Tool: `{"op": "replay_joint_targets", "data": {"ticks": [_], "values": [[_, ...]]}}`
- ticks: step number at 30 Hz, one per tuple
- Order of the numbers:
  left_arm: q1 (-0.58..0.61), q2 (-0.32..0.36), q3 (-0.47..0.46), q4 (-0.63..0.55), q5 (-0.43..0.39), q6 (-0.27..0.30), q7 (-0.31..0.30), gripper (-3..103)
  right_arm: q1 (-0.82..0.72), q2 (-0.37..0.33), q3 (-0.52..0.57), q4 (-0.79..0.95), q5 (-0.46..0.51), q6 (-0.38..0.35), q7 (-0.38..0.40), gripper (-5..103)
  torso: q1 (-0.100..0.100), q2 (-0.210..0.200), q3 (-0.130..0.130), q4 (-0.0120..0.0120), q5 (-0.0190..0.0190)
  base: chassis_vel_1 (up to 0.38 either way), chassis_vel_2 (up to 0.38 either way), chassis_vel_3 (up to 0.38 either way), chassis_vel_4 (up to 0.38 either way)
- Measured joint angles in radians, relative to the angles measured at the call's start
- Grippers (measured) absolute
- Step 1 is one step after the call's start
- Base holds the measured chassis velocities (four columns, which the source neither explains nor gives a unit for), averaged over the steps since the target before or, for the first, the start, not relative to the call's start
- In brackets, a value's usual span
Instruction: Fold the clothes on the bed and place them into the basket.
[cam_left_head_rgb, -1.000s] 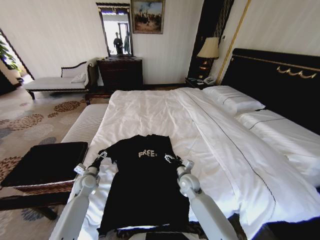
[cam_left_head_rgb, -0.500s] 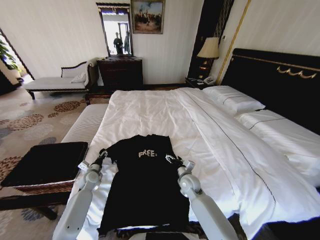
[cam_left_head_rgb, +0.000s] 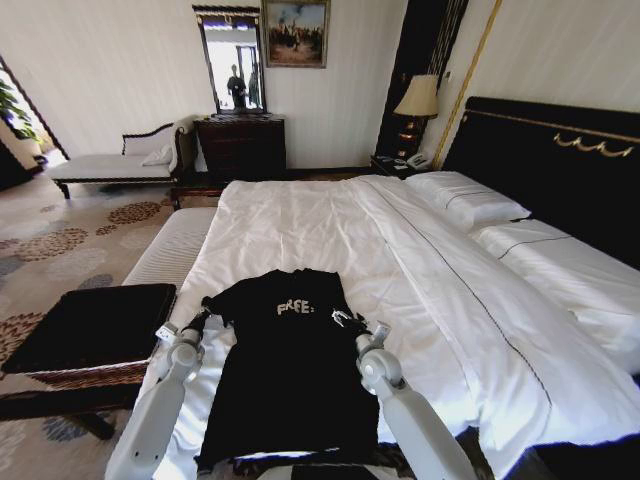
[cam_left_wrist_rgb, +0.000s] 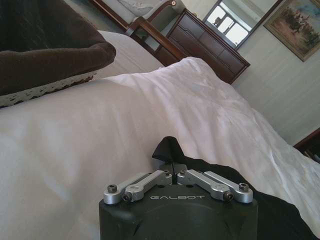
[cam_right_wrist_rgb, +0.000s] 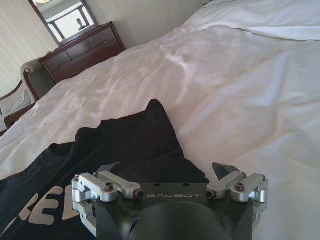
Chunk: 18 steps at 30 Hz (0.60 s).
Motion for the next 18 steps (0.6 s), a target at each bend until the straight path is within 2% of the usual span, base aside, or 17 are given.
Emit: {"op": "replay_joint_targets", "data": {"ticks": [7,11,14,16,18], "values": [[0.027,0.015,0.027,-0.059,0.096,-0.014,0.015,0,0.004,-0.001,0.004,-0.002,0.002,0.000,-0.001,100,0.000,0.000,0.000,0.0003,0.0000,0.000,0.000,0.000,0.000],[0.027,0.016,0.047,-0.122,0.121,-0.001,-0.028,0,0.013,-0.001,0.000,-0.007,0.006,0.000,0.000,100,0.000,0.000,0.000,0.0002,0.0001,0.000,0.000,0.000,0.000],[0.022,0.016,0.119,-0.214,0.170,0.030,-0.057,0,0.023,-0.001,-0.002,-0.014,0.010,0.000,0.002,100,0.000,0.000,0.000,0.0000,0.0003,0.000,0.000,0.000,0.000],[0.019,0.016,0.143,-0.232,0.188,0.035,-0.058,0,0.025,-0.001,-0.002,-0.014,0.011,0.000,0.003,100,0.000,0.000,0.000,-0.0001,0.0001,0.000,0.000,0.000,0.000],[0.008,0.028,0.234,-0.272,0.229,0.043,-0.057,0,0.025,-0.001,-0.002,-0.011,0.013,0.000,0.006,100,0.000,0.000,0.000,-0.0002,0.0003,0.000,0.000,0.000,0.000]]}}
